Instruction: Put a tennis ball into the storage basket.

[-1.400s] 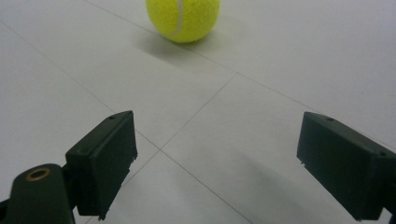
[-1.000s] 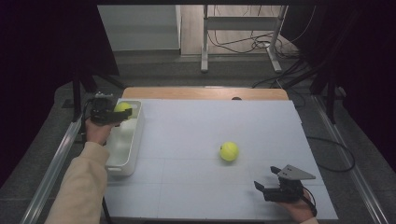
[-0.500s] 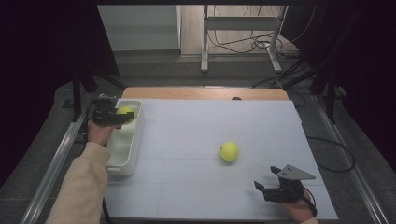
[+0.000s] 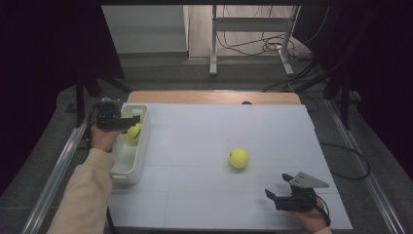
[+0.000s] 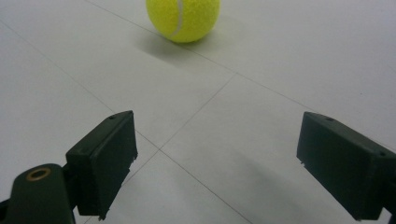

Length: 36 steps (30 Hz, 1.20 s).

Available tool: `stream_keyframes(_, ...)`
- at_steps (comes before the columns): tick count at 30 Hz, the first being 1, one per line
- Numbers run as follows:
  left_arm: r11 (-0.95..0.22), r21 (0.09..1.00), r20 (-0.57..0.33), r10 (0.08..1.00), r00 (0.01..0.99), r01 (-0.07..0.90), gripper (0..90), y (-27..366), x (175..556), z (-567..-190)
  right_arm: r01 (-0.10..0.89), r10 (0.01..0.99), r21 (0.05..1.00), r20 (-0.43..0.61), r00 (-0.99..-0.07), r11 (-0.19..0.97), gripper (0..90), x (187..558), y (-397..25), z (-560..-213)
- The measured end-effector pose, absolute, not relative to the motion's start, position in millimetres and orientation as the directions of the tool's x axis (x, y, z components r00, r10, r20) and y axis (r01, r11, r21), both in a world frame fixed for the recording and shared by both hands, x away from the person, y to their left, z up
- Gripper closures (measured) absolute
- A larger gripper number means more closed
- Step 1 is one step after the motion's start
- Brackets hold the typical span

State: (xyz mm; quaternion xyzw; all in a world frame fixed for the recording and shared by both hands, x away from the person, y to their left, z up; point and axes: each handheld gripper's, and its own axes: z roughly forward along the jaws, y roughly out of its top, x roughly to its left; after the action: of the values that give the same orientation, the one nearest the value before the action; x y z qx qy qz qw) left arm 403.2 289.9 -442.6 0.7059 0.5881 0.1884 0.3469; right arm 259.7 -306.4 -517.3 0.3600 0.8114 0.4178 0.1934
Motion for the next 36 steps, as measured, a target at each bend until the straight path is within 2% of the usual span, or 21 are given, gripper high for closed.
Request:
stream_keyframes(19,-0.077,0.77,-0.154,0.941,0.302,0.634,11.4,280.5,387.8,-426.3,0.423,0.745,0.817,-0.012,-0.667,0.392,12.7,259.8,-306.1,-517.3)
stream_keyframes(36,-0.113,0.82,-0.16,0.896,0.414,0.562,11.7,256.5,370.5,-418.2,0.424,0.745,0.817,-0.01,-0.666,0.39,12.7,261.2,-305.7,-517.5)
